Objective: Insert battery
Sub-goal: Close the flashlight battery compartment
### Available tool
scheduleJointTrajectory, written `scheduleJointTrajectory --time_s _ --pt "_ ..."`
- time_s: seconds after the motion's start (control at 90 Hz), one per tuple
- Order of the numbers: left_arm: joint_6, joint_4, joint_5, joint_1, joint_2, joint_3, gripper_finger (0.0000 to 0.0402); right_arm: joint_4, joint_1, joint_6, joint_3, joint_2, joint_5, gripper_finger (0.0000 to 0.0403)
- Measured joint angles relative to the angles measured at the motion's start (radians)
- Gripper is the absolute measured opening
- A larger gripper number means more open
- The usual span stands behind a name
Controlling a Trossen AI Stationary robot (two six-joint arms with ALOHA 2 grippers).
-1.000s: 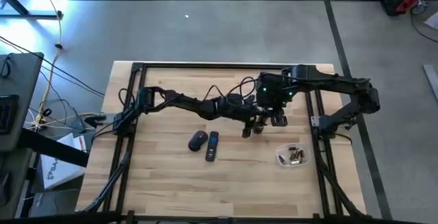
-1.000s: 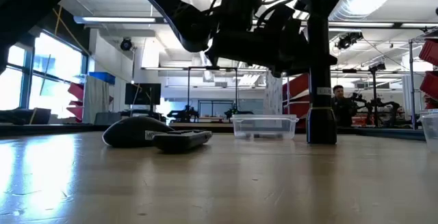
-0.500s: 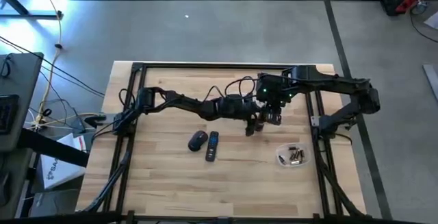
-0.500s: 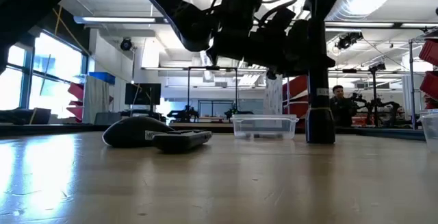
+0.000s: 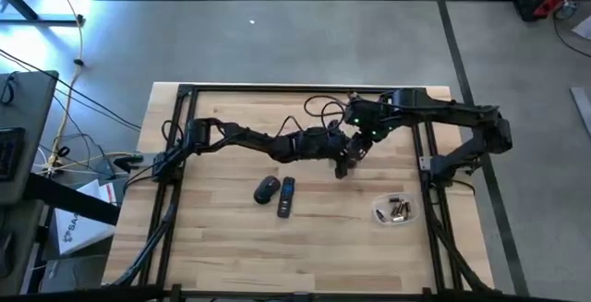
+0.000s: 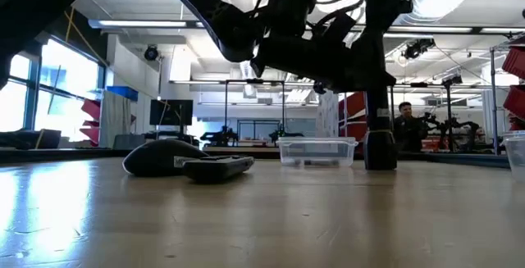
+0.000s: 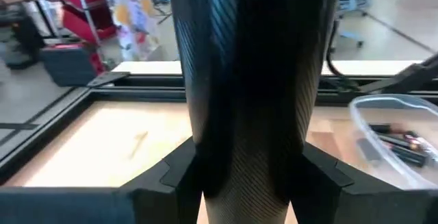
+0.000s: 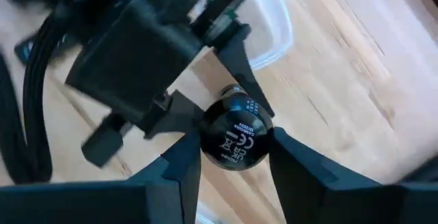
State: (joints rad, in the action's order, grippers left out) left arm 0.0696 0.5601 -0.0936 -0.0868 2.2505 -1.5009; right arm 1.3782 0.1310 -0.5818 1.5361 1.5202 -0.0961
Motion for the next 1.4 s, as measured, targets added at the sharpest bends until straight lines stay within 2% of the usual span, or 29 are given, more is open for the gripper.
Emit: scheduleJointTrajectory --time_s 0.3,0.789,1.156,1.4 --pt "0.006 -0.046 -0.005 0.001 -0.004 -0.005 0.0146 0.021 0.0 -0.202 0.0 0.001 -0.011 0.0126" --pt "0.007 -0.091 0.002 0.001 -0.007 -0.006 0.0146 0.025 0.0 -0.188 0.0 -0.01 0.01 0.0129" --pt "-0.006 -0.102 0.004 0.001 -0.008 -0.005 0.0146 0.039 0.001 -0.149 -0.005 -0.037 0.001 0.0223" --pt "-0.009 -0.117 0.012 0.001 -0.008 -0.004 0.0146 0.011 0.0 -0.092 -0.003 -0.11 0.016 0.0231"
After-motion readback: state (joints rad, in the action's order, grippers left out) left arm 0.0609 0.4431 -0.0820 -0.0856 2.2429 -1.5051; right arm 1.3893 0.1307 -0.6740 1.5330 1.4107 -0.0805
